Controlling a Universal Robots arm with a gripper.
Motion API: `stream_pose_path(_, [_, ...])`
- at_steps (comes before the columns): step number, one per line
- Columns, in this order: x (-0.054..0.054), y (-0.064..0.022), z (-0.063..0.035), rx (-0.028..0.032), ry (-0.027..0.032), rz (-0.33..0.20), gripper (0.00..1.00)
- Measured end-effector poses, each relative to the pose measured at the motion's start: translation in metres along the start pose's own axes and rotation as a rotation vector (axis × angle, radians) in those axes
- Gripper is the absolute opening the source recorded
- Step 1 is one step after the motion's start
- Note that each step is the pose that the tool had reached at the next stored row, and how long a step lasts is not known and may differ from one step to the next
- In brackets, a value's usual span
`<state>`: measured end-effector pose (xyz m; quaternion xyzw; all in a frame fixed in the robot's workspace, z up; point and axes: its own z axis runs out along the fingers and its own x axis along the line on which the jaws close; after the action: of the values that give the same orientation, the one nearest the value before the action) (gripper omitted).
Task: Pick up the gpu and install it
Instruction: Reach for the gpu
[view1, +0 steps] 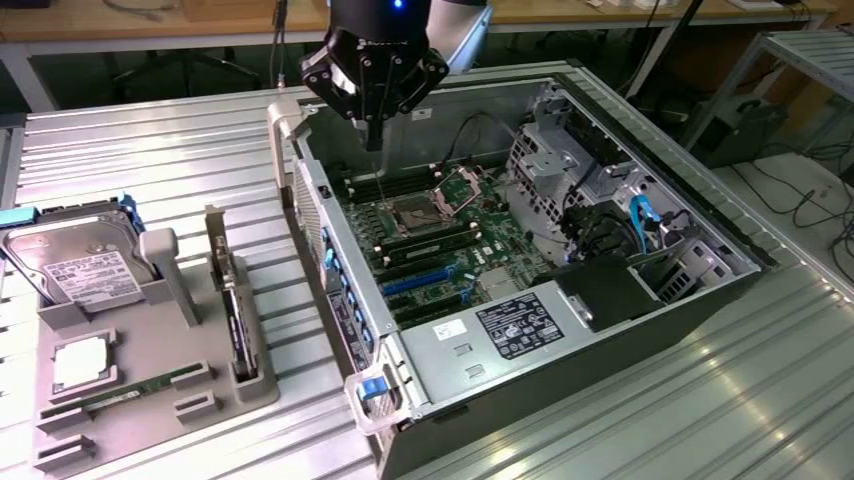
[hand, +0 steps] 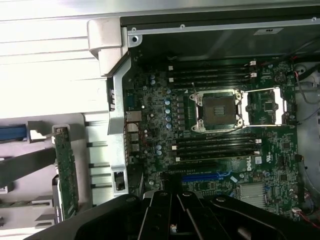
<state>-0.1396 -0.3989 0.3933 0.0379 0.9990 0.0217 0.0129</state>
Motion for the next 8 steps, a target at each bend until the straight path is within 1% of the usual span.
stream_pose_path(8, [0.0039, -0.0003, -0.0001, 0.0, 0.0002, 0.0, 0.11])
